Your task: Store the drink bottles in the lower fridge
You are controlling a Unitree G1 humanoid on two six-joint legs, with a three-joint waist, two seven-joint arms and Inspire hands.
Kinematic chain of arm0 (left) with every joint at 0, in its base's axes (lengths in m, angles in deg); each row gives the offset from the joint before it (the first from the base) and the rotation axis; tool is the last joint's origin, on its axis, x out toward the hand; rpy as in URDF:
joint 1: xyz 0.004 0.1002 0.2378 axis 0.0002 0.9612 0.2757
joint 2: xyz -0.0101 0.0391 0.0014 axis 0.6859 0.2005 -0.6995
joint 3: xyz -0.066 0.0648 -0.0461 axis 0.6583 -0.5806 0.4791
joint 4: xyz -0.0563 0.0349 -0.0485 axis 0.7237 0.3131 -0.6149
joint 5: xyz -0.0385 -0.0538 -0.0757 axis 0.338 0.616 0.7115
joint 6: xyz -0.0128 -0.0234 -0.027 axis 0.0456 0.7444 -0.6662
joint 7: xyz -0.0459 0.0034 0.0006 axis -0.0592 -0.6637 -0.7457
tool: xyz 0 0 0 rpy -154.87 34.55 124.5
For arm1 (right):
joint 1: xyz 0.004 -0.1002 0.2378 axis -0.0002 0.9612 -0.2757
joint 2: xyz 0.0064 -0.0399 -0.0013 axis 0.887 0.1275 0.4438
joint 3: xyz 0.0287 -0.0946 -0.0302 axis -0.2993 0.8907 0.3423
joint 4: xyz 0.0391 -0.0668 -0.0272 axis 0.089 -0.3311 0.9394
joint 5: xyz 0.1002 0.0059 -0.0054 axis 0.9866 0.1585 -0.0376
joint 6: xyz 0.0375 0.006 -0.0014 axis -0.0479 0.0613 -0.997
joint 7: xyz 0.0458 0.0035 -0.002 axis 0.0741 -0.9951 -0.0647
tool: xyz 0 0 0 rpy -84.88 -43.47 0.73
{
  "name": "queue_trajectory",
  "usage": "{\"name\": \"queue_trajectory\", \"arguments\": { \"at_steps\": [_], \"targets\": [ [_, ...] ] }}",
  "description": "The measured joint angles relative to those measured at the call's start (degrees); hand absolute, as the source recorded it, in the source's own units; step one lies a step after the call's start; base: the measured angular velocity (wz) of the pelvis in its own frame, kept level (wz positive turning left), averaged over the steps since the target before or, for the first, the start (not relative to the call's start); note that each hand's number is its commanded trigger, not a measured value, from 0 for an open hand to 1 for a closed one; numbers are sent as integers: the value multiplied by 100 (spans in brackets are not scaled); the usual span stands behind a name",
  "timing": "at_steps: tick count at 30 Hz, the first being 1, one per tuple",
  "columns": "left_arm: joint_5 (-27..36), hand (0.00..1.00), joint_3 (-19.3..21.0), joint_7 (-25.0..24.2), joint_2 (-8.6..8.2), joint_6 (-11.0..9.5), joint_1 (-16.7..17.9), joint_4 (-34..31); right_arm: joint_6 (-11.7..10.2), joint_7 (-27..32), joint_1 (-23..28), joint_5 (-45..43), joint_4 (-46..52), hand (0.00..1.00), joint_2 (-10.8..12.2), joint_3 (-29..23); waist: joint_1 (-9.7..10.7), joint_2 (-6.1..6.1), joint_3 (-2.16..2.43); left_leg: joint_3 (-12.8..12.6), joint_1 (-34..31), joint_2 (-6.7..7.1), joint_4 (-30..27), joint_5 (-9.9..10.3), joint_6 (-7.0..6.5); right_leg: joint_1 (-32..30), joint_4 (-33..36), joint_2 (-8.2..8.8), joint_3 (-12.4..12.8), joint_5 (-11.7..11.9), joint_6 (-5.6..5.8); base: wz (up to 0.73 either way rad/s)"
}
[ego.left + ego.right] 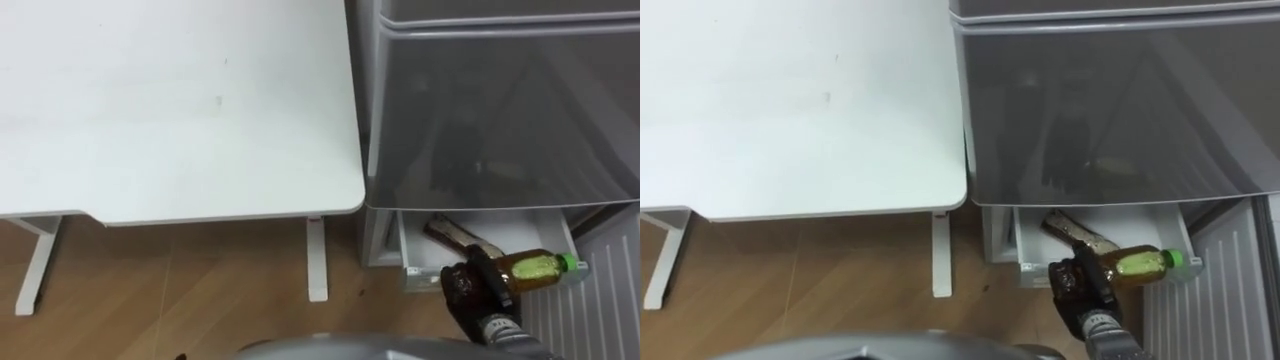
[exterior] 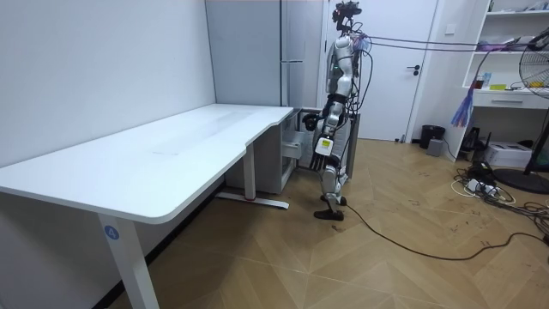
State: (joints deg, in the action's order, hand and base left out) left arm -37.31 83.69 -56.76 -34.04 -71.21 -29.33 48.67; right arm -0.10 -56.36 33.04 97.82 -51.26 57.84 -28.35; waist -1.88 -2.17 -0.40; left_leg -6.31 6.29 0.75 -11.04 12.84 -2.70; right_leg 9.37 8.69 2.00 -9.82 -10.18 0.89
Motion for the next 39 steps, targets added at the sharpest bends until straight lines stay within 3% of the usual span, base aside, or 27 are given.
{"name": "queue_trajectory", "arguments": {
  "at_steps": [4, 12, 13, 17, 21, 24, 30, 31, 32, 34, 39],
  "targets": [
    [-209, 0, 0, -77, 11, 22, 2, -13, -4, 162, -14, 53, 412, 100, -38, 3, -3, -4, -2, 35, -90, 6, -99, 4, -8, -30, 0, 11, -21, -3, 0, 6],
    [-361, 0, -315, -117, 128, 165, -245, -43, -108, 327, -663, 464, 329, 100, -183, 3, 12, -43, -6, 137, -789, 31, -306, -59, -21, -659, 143, 23, -105, 10, -31, 7],
    [-367, 0, -357, -116, 140, 196, -360, -46, -148, 355, -847, 459, 205, 100, -191, 4, 5, -85, -12, 149, -912, 43, -356, -105, -26, -836, 223, 37, -117, 16, -42, 8],
    [-414, 0, -623, -109, 229, 216, -711, -50, -155, 359, -1422, 472, -309, 100, -223, 6, -18, -86, -107, 165, -1295, 8, -355, -216, -23, -1259, 316, 53, -143, 71, -87, 3],
    [-402, 0, -797, -138, 294, 215, -935, -47, -131, 513, -1830, 484, -561, 100, -263, -11, -1, -112, -102, 168, -1572, 18, -354, -280, -32, -1572, 418, 79, -169, 77, -89, 1],
    [-410, 0, -857, -229, 296, 229, -1140, -29, -67, 687, -2180, 440, -827, 100, -442, 0, -21, -110, -104, 166, -1713, 78, -335, -343, -59, -1762, 521, 125, -169, 75, -86, 3],
    [-415, 0, -857, -347, 357, 242, -1156, -28, 164, 704, -2329, 411, -1048, 100, -793, -70, -18, -54, -140, 157, -1778, 136, -305, -396, -132, -1893, 658, 237, -172, 25, -25, 2],
    [-457, 0, -855, -363, 383, 243, -1154, -28, 178, 709, -2413, 384, -1135, 96, -812, -152, -23, -31, -155, 153, -1817, 153, -305, -413, -146, -1955, 712, 263, -173, 10, -15, 0],
    [-495, 0, -855, -382, 393, 246, -1154, -28, 179, 711, -2456, 366, -1187, 80, -813, -216, -21, -25, -155, 156, -1843, 162, -307, -422, -154, -1985, 730, 276, -183, 3, -9, 4],
    [-662, 0, -852, -478, 444, 248, -1165, -41, 178, 708, -2550, 326, -1258, 0, -821, -324, -18, 2, -159, 153, -1950, 192, -320, -445, -181, -2128, 817, 311, -188, -5, 4, 0],
    [-827, 0, -854, -513, 485, 263, -1238, -42, 179, 711, -2633, 160, -1298, 0, -841, -395, -17, 10, -154, 152, -2085, 196, -379, -455, -198, -2247, 827, 315, -183, 27, 21, 0]
  ]
}}
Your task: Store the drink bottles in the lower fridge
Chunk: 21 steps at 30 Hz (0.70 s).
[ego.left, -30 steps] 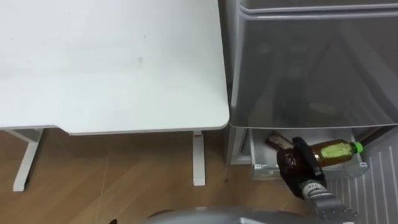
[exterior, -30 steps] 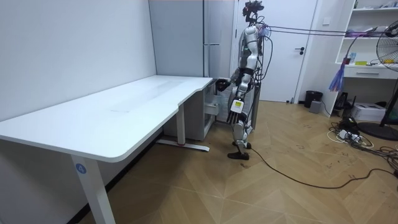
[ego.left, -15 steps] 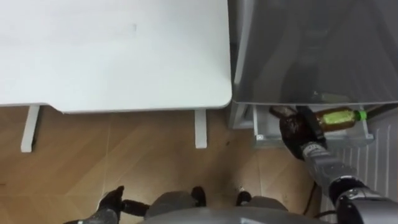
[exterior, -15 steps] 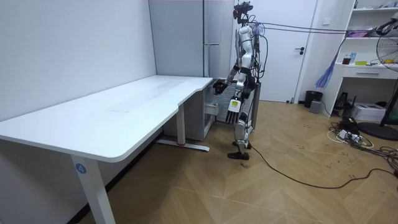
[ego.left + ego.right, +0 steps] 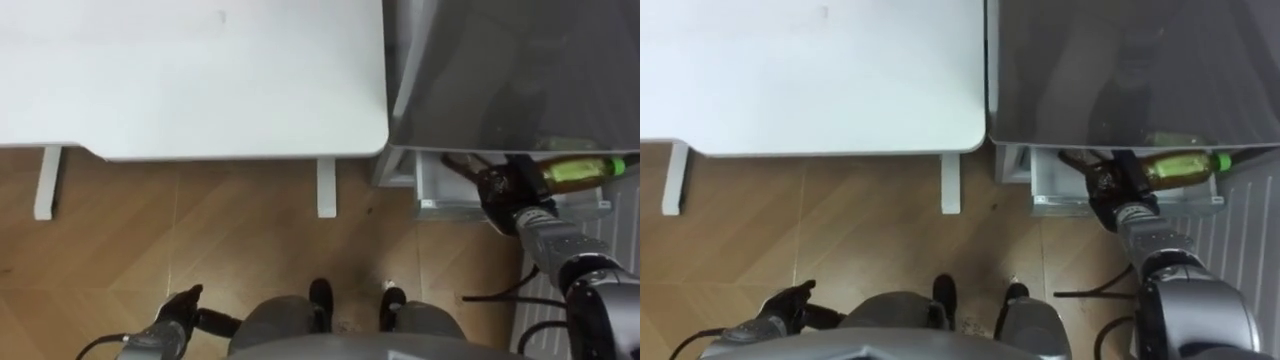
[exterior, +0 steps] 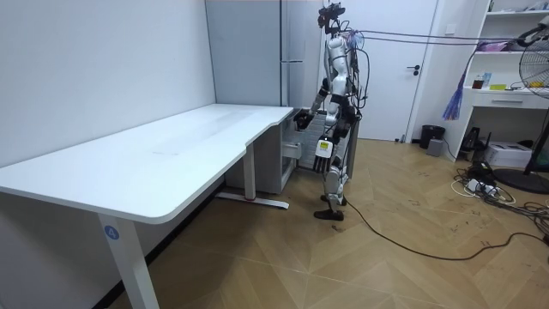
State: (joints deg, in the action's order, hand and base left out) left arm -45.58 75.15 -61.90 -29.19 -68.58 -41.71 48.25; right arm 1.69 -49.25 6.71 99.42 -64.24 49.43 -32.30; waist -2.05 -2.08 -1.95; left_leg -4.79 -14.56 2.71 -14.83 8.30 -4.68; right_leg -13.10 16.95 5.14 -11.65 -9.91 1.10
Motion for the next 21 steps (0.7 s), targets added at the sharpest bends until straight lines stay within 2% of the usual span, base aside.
{"name": "queue_trajectory", "arguments": {
  "at_steps": [10, 21],
  "targets": [
    [-22, 0, -8, -63, -1, 47, -18, 6, 73, 92, -18, -285, -45, 0, -49, -66, -155, -25, 12, -39, -29, -5, -1, -1, 1, -85, 81, 11, 27, -6, -10, -2],
    [31, 0, -48, -114, -2, 83, -157, 4, 73, 112, -98, -262, -231, 0, -81, -60, -138, -66, 2, -6, 29, 5, 10, -1, -1, -3, 54, 27, -22, -8, -7, 1]
  ]
}}
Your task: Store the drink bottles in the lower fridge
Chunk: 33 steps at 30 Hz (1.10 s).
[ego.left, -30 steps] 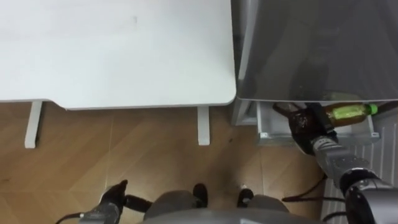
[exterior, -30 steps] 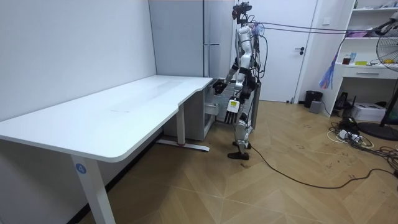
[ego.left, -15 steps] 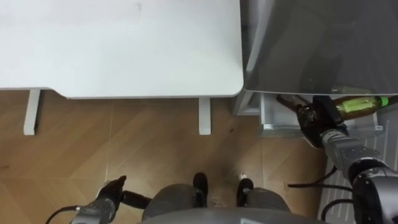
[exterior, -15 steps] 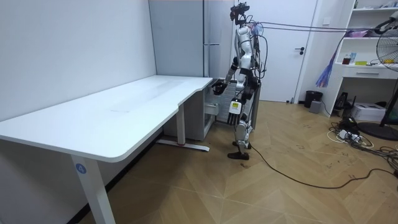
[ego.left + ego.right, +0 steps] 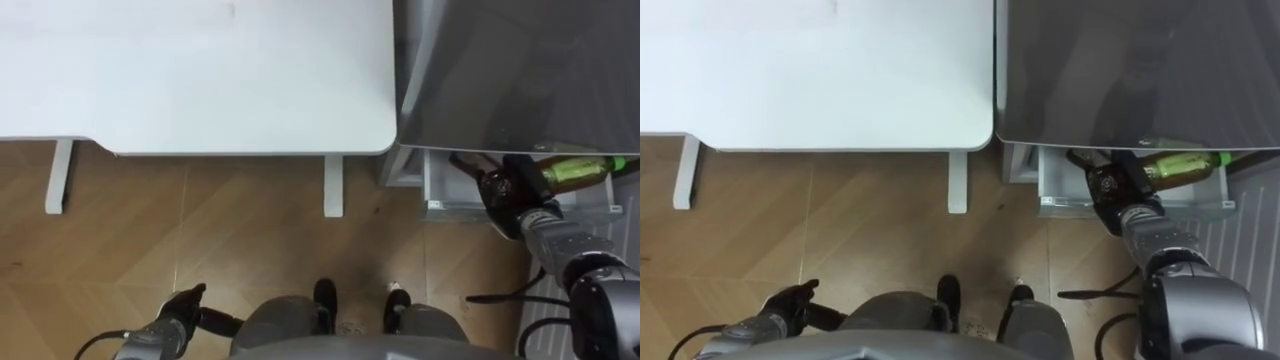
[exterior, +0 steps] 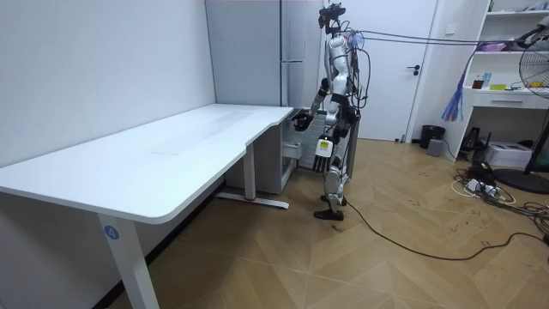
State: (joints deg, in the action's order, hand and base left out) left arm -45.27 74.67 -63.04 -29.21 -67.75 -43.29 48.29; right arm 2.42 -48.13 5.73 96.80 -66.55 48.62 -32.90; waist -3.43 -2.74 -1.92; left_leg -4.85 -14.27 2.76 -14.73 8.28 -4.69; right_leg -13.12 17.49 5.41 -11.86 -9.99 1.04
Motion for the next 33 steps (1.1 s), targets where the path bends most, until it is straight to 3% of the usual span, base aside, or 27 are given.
{"name": "queue_trajectory", "arguments": {
  "at_steps": [17, 19, 20, 33],
  "targets": [
    [0, 0, 13, 56, -1, 7, -36, 0, 0, 99, 0, 16, 2, 0, -36, 0, -2, -132, 49, -43, 169, 0, 61, 0, 0, 118, 10, -7, 59, -5, 5, -1],
    [8, 0, 9, 57, -1, 11, -32, 0, 1, 143, 0, 17, 2, 82, -35, 1, 0, -134, 50, -53, 194, 0, 71, 0, 0, 135, 15, -5, 66, -7, 7, 0],
    [8, 0, 8, 57, -1, 12, -32, -1, 1, 150, 0, 17, 1, 100, -35, 1, 1, -134, 50, -53, 198, 1, 74, 0, 0, 140, 13, -5, 64, -8, 8, 0],
    [-27, 0, 10, 62, -2, 91, 17, -1, 37, 293, 2, 32, 7, 100, -52, -58, 86, -119, 43, -44, 418, 9, 125, 0, 1, 363, -26, -2, 49, -48, 13, 0]
  ]
}}
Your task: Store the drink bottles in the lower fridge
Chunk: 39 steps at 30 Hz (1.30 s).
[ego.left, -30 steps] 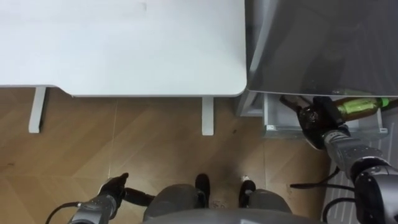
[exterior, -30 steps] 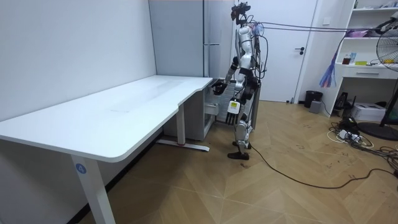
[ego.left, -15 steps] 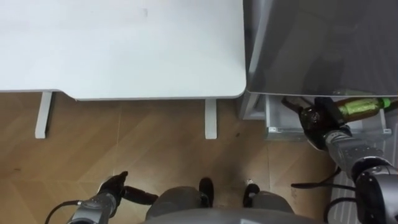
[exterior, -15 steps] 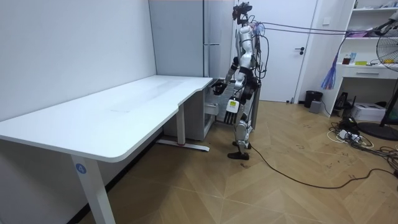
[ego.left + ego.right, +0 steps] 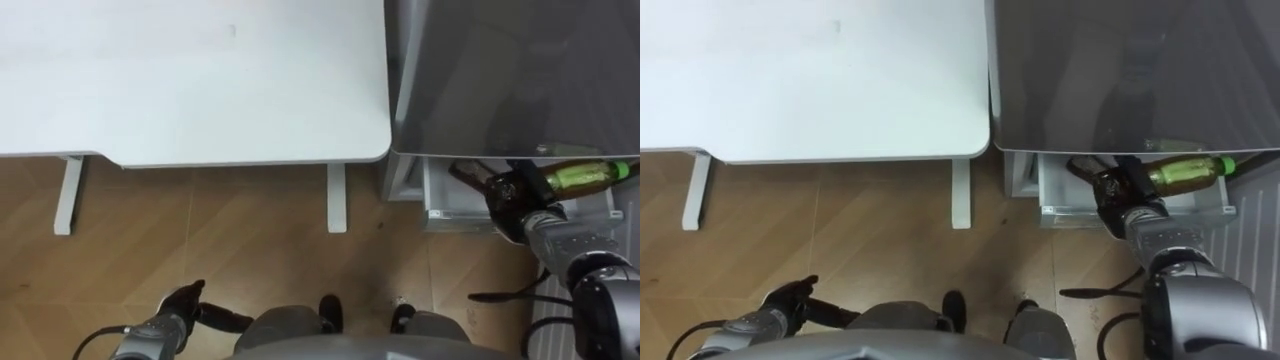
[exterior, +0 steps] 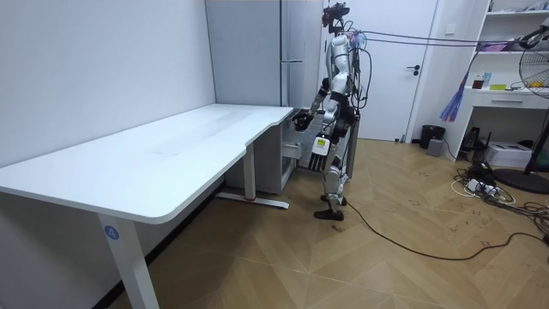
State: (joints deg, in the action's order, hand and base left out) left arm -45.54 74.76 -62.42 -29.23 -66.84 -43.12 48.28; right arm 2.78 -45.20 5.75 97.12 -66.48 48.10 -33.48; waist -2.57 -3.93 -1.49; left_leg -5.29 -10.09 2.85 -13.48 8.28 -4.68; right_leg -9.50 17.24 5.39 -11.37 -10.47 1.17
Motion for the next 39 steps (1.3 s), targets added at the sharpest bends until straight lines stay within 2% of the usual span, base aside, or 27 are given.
{"name": "queue_trajectory", "arguments": {
  "at_steps": [4, 17, 18, 19, 39],
  "targets": [
    [0, 0, 0, 4, 1, 41, 47, 0, 7, 3, 1, 9, 0, 100, 2, 0, 77, -3, 3, 15, 72, -1, 39, 1, 2, 82, -60, -20, 9, 4, 0, 1],
    [-23, 0, 0, 26, 1, 44, 72, -2, 4, 45, 1, 64, -2, 100, 1, -164, 76, -29, 23, 3, 90, -8, 39, -1, 5, 91, -54, -27, 19, 5, -2, 0],
    [-23, 0, 0, 27, 1, 44, 71, -2, 4, 46, 1, 65, -2, 16, 1, -164, 76, -29, 23, 3, 90, -8, 38, -1, 5, 91, -54, -27, 19, 5, -2, 0],
    [-23, 0, 0, 35, 1, 43, 68, -5, 4, 48, 1, 66, -2, 0, 1, -164, 76, -28, 24, 3, 90, -8, 36, -1, 5, 91, -53, -27, 19, 5, -2, 0],
    [-22, 0, 1, 125, -5, 41, 5, -8, 9, 160, 2, 68, -19, 0, 26, -160, 53, -17, 28, 3, 160, -9, 28, -1, 6, 169, -68, -25, 10, 4, -1, 0]
  ]
}}
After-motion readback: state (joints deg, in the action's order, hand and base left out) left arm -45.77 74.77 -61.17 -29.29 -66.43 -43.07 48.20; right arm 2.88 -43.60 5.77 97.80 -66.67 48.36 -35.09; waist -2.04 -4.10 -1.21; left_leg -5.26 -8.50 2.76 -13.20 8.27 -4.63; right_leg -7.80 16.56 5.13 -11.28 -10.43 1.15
